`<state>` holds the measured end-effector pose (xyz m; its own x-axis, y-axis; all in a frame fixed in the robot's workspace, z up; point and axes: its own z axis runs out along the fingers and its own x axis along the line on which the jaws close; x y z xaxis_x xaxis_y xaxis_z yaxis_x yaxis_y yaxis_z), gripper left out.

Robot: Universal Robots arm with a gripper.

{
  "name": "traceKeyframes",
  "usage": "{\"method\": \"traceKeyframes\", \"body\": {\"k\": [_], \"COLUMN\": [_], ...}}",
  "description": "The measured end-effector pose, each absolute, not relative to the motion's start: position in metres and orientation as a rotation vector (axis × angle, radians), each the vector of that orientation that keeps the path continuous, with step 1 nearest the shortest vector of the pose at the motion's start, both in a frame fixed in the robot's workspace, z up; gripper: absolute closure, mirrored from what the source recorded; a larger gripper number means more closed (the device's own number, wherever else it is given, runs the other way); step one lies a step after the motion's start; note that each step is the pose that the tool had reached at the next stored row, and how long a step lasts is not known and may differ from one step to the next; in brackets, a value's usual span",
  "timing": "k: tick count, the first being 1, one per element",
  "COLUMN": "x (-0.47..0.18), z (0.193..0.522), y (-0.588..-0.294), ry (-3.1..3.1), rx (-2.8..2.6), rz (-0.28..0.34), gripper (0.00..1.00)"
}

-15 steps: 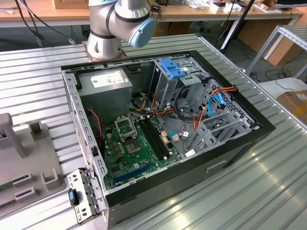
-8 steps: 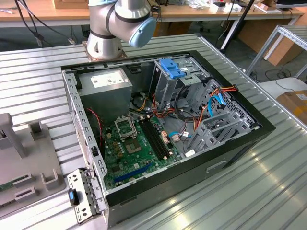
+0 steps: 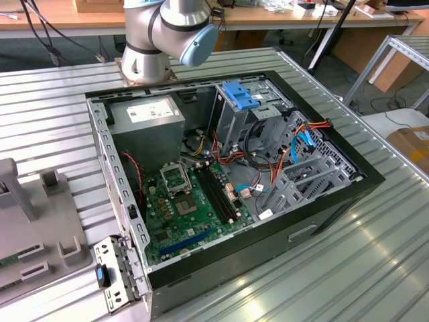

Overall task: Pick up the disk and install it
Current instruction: 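Pick up the disk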

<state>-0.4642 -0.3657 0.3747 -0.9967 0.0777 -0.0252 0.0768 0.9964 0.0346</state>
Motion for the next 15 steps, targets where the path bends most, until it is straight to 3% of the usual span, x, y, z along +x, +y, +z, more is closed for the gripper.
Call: {"method": "traceKeyframes", "body": {"k": [15], "x": [-0.4643], "z": [0.3744], "y": [-0.3657], "ry": [3.116], "rx": [-0.034], "rz": [0.054], "gripper": [0.89]}}
